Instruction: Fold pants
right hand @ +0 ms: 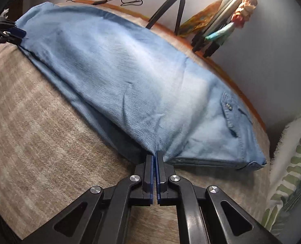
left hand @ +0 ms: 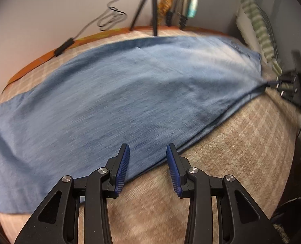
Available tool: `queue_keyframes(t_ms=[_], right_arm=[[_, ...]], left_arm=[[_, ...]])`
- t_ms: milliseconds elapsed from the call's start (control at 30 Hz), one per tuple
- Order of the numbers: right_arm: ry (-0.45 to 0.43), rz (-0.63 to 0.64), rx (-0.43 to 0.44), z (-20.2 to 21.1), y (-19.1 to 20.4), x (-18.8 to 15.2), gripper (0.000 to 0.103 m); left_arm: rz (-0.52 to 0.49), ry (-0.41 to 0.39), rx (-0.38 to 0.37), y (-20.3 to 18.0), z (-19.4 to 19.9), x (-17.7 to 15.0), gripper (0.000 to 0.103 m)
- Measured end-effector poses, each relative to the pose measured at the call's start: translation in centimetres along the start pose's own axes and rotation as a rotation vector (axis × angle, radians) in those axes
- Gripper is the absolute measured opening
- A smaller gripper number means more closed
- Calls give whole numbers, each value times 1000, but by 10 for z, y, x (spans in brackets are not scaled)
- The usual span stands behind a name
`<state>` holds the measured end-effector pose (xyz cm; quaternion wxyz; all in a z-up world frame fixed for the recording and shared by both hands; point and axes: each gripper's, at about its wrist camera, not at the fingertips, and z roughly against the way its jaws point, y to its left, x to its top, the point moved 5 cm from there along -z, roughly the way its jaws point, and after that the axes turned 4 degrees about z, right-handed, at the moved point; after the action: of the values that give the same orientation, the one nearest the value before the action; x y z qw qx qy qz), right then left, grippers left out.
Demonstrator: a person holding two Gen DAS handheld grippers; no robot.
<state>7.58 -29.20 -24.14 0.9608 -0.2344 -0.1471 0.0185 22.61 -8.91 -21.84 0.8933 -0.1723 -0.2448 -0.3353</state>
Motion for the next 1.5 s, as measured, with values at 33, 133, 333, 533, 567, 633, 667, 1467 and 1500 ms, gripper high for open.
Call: queue_keyframes(t_ms=[33, 133, 333, 533, 567, 633, 667, 1467, 1500], right_arm=[[2, -11, 3, -3, -1, -1, 0], [2, -23, 11, -2, -2, -1, 0], [-42, -126, 65, 19, -4, 6, 30], [-136, -155, 161, 49, 19, 37, 37], [-156, -148, 175, 56, 25, 45, 38], [-202, -123, 212, 63, 36, 73, 40], [-222, -117, 232, 66, 41, 86, 41], [-373, 149, 719, 11, 272, 445, 64], [-366, 160, 731, 5, 285, 459, 66]], left_arm=[[17, -10, 0, 3, 6, -2, 36], [85, -47, 27, 20, 31, -13, 36], [315, -129, 76, 78, 80, -46, 49], [586, -190, 142, 162, 115, -87, 49], [636, -203, 157, 178, 120, -94, 49], [696, -228, 183, 199, 128, -103, 49], [726, -239, 190, 210, 131, -107, 49], [967, -355, 61, 297, 108, -133, 46], [972, -365, 55, 297, 107, -133, 46]])
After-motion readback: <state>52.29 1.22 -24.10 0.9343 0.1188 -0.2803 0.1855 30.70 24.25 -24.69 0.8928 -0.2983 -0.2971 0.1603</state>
